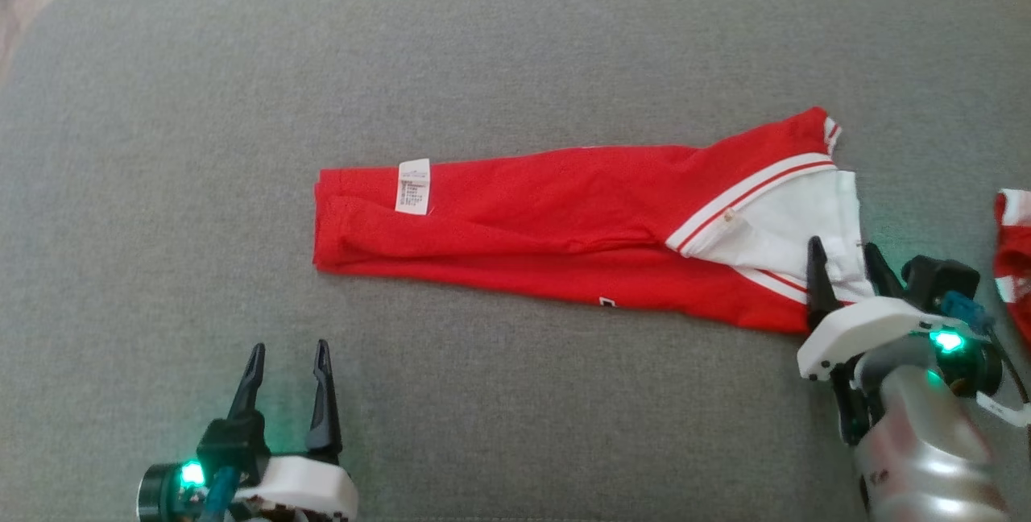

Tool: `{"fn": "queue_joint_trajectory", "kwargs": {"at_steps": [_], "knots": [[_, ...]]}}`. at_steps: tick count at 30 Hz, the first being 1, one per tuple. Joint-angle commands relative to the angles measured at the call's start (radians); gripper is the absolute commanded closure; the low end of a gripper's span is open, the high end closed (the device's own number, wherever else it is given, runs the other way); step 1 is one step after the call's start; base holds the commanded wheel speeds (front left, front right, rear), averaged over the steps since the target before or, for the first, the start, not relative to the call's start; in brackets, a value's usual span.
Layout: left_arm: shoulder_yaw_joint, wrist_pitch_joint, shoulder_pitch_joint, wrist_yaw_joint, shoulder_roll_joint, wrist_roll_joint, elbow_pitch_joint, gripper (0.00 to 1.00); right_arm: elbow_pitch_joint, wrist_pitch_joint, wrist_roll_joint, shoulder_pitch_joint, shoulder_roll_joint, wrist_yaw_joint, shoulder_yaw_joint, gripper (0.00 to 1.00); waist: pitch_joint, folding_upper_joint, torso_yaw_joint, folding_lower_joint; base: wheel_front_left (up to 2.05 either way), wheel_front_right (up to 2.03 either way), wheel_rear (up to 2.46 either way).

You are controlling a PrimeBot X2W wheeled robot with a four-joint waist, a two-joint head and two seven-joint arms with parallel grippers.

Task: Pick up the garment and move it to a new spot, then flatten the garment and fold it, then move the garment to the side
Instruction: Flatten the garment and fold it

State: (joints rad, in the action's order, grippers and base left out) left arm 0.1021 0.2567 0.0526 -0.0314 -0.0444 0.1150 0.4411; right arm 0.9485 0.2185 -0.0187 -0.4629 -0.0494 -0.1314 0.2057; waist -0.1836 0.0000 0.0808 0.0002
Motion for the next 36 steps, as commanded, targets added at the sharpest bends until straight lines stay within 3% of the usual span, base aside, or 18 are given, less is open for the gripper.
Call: {"fn": "queue_joint_trajectory", "kwargs": {"at_steps": [1,5,6,9,10,12,20,23,26,31,36], "knots": [[-0.026,0.005,0.036,-0.008,-0.006,0.006,-0.020,0.00,0.008,0.006,0.009,-0.041,-0.002,0.001,-0.008,0.00,-0.013,0.0000,0.012,-0.0002,0.00,0.00,0.00],[-0.032,0.005,0.046,-0.014,-0.006,0.006,-0.023,0.00,0.084,0.015,-0.050,-0.062,-0.001,0.001,-0.043,0.00,-0.025,0.0000,0.022,-0.0002,0.00,0.00,0.00],[-0.034,0.005,0.048,-0.014,-0.006,0.005,-0.026,0.00,0.110,0.020,-0.138,-0.074,-0.001,0.001,-0.116,0.00,-0.028,0.0000,0.025,-0.0002,0.00,0.00,0.00],[-0.034,0.005,0.048,-0.013,-0.006,0.002,-0.027,0.00,0.124,0.013,-0.259,-0.078,-0.001,0.001,-0.230,0.00,-0.029,0.0000,0.026,-0.0002,0.00,0.00,0.00],[-0.031,0.005,0.048,-0.013,-0.006,0.003,-0.028,0.00,0.127,0.007,-0.287,-0.076,-0.001,0.001,-0.257,0.24,-0.028,0.0000,0.026,-0.0002,0.00,0.00,0.00],[-0.021,0.005,0.048,-0.012,-0.006,0.006,-0.029,0.00,0.134,0.005,-0.326,-0.074,-0.001,0.001,-0.288,1.00,-0.027,0.0000,0.024,-0.0002,0.00,0.00,0.00],[0.001,0.005,0.035,-0.015,-0.006,0.022,-0.029,0.00,0.107,0.041,-0.336,-0.094,-0.104,0.001,-0.239,1.00,-0.005,0.0000,0.001,-0.0002,0.00,0.00,0.00],[0.005,0.005,0.031,-0.013,-0.006,0.023,-0.028,0.00,0.004,0.043,-0.316,-0.095,-0.126,0.001,-0.202,1.00,0.005,0.0000,-0.009,-0.0002,0.00,0.00,0.00],[0.023,0.005,0.028,-0.013,-0.006,0.029,-0.022,0.00,-0.131,0.043,-0.304,-0.079,-0.097,0.001,-0.205,1.00,0.017,0.0000,-0.007,-0.0002,0.00,0.00,0.00],[0.059,0.005,0.024,-0.012,-0.006,0.043,-0.012,0.00,-0.257,0.043,-0.338,-0.038,-0.039,0.001,-0.309,1.00,0.038,0.0000,0.020,-0.0002,0.00,0.00,0.00],[0.097,0.005,0.017,-0.008,-0.006,0.045,-0.002,0.00,-0.319,0.043,-0.434,-0.015,-0.009,0.001,-0.514,1.00,0.060,0.0000,0.098,-0.0002,0.00,0.00,0.00]]}}
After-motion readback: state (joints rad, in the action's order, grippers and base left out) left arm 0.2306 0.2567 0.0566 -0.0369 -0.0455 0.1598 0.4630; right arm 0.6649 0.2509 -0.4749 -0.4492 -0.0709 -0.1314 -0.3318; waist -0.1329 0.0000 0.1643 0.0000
